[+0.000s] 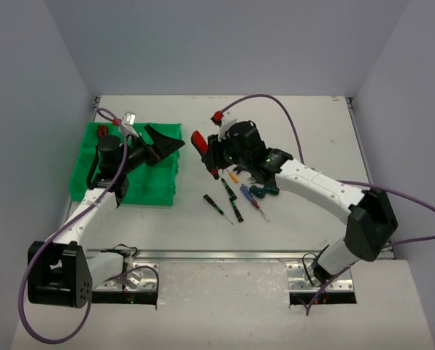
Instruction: Sort the tools into containers
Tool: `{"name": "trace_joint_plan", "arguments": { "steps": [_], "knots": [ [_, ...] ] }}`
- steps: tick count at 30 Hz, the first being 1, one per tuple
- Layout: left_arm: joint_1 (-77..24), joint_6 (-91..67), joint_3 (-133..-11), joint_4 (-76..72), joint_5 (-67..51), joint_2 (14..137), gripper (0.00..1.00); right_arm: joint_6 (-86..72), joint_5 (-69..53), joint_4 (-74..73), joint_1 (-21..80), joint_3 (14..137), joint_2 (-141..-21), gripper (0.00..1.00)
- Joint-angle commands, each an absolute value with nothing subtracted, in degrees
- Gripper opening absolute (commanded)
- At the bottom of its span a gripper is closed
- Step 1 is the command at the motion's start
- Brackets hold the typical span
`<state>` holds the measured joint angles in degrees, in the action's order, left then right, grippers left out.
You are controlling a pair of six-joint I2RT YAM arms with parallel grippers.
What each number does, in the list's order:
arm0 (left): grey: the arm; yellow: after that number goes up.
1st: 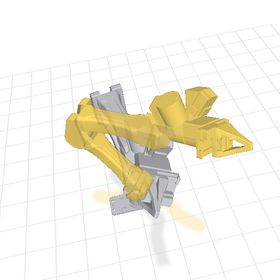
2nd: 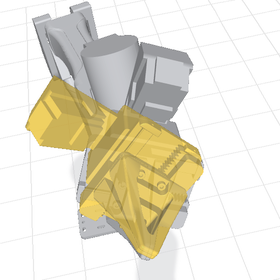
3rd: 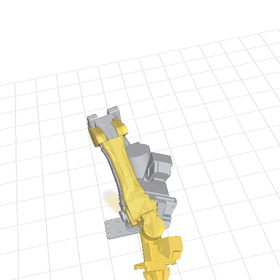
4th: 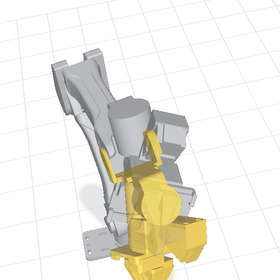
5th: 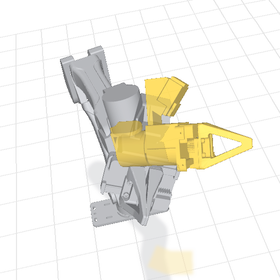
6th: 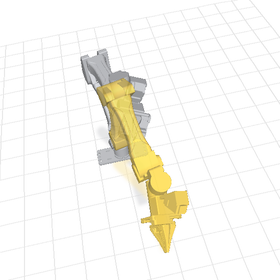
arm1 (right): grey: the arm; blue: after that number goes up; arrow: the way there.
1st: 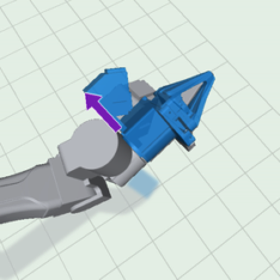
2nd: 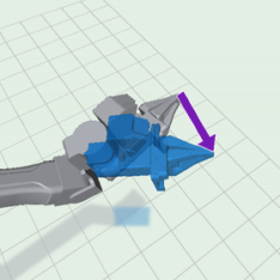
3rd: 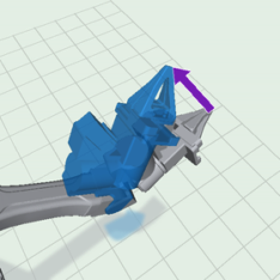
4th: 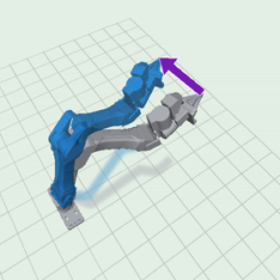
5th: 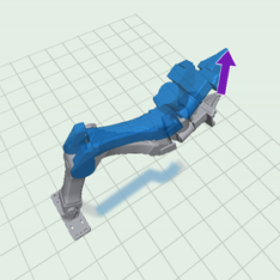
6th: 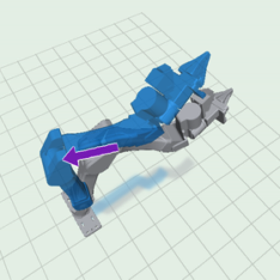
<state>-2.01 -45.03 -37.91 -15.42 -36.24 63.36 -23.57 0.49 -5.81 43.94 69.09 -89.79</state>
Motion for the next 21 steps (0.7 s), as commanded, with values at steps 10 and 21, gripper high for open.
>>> {"name": "trace_joint_plan", "arguments": {
  "steps": [10,21],
  "knots": [
    [-12.92,-50.94,-41.72,-30.40,-37.58,70.02,0.69,-25.58,-10.37,2.61,44.21,68.20,-85.14,0.00],
    [-13.35,-38.67,-53.87,-8.56,-20.69,74.45,0.00,-25.65,-10.72,2.74,43.90,67.45,-83.92,0.60]
  ]
}}
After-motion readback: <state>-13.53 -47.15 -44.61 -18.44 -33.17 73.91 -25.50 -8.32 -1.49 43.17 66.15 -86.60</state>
